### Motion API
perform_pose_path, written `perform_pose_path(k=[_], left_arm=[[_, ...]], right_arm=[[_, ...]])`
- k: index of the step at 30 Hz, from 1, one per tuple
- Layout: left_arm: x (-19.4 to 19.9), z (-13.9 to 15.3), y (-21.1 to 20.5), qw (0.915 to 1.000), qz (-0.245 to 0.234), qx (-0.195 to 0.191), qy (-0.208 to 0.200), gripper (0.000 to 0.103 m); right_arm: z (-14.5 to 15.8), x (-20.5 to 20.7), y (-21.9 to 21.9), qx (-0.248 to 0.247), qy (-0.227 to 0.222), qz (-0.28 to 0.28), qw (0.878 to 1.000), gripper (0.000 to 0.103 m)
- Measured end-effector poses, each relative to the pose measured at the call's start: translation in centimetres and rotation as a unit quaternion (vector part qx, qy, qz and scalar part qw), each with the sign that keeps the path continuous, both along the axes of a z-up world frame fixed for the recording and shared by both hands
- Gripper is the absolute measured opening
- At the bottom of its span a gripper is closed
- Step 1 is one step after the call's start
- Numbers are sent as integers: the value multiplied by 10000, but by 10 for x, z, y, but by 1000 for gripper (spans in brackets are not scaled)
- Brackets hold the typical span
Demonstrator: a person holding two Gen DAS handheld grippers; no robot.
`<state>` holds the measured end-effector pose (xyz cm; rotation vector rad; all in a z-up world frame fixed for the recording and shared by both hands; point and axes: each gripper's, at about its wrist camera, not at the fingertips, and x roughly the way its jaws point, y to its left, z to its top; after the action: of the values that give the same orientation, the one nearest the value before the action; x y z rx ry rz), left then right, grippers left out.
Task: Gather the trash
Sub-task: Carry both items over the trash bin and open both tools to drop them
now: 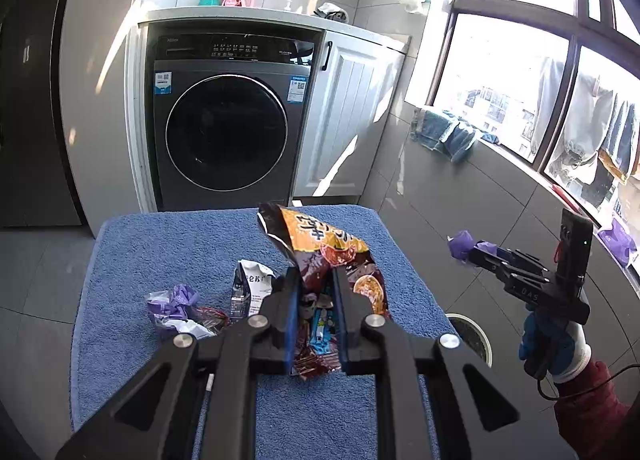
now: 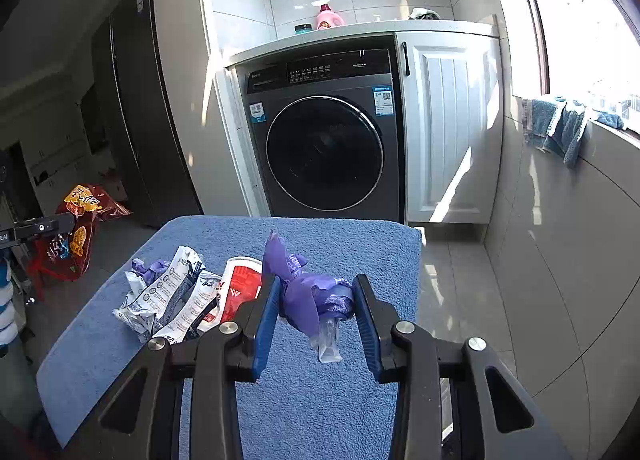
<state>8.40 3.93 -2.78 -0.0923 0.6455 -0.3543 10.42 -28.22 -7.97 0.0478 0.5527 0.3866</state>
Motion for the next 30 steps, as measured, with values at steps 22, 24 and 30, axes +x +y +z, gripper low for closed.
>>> perform_pose_path(k=[22,24,30], left_arm=[[42,-106,-345,9478,-2833,990,1078,15],[48,-124,-369,9417,-2934,1073,1252,16],[64,-167,-417,9312,-3026,1156,1673,18]], right_arm=[[-123,-77,-206,-263,1487,-2291,9616,35],[-139,-73,-213,-247,1656,-2358,9573,35],[-175,-61,-226,-224,2057,-2452,9472,36]])
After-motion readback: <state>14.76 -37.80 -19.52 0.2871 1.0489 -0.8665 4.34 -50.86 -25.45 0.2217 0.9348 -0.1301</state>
